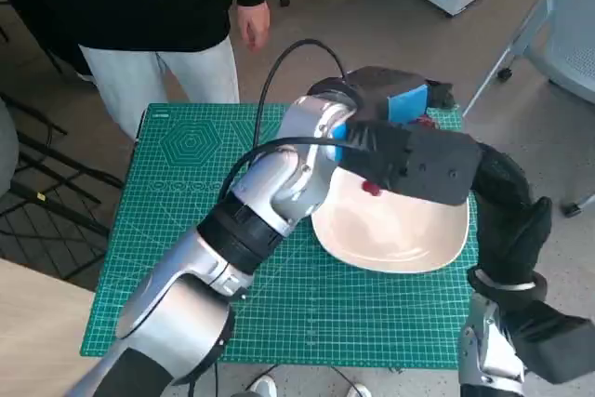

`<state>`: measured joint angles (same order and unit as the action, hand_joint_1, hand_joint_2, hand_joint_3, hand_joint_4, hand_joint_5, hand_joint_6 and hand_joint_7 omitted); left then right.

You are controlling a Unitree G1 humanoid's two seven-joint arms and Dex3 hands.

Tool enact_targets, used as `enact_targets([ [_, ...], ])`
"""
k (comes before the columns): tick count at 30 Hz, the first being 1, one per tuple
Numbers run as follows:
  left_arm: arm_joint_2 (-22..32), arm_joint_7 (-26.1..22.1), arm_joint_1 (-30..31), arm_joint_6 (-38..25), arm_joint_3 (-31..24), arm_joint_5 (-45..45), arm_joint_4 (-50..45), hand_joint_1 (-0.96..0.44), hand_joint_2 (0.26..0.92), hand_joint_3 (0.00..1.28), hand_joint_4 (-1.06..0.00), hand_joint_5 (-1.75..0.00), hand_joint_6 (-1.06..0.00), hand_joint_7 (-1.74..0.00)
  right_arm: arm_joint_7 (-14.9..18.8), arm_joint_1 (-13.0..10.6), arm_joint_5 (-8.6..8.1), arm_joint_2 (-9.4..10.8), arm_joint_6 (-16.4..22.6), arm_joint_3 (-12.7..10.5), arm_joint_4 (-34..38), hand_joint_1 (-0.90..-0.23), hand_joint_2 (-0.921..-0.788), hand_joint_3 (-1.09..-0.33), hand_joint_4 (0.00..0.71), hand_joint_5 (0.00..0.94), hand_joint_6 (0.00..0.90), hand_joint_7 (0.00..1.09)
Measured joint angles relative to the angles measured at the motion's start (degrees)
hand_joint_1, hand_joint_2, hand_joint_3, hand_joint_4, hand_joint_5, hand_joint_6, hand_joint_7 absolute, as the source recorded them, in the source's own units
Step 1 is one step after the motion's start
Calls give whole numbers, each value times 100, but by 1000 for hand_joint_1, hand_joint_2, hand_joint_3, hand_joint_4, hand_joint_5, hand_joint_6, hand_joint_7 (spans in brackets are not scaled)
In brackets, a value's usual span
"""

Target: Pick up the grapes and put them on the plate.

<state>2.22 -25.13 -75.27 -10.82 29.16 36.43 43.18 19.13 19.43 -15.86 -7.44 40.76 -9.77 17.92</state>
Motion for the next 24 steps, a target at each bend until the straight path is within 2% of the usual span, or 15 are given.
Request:
enact_targets([
  [4, 21, 65, 35, -28, 58, 93, -82, -559, 903, 13, -51, -24, -140, -1, 5, 19, -15, 16, 0, 5, 58, -656, -921, -733, 316, 2, 109, 255],
  [12, 135, 231, 318, -224, 51, 149, -373, -586, 912, 8, -51, -7, -139, -2, 14, 74, -20, 67, 35, 11, 184, -657, -921, -733, 316, 1, 108, 256],
  [20, 601, 343, 1111, -326, -215, 84, -1232, -524, 920, 31, -85, -15, -176, -18, 65, 116, -22, 73, 166, 6, 331, -655, -921, -730, 314, 1, 108, 258],
  [24, 961, 425, 1607, -12, -616, -251, -1740, -473, 921, 51, -122, -24, -208, -29, 87, 139, -23, 73, 228, 4, 382, -653, -921, -728, 314, 0, 110, 259],
])
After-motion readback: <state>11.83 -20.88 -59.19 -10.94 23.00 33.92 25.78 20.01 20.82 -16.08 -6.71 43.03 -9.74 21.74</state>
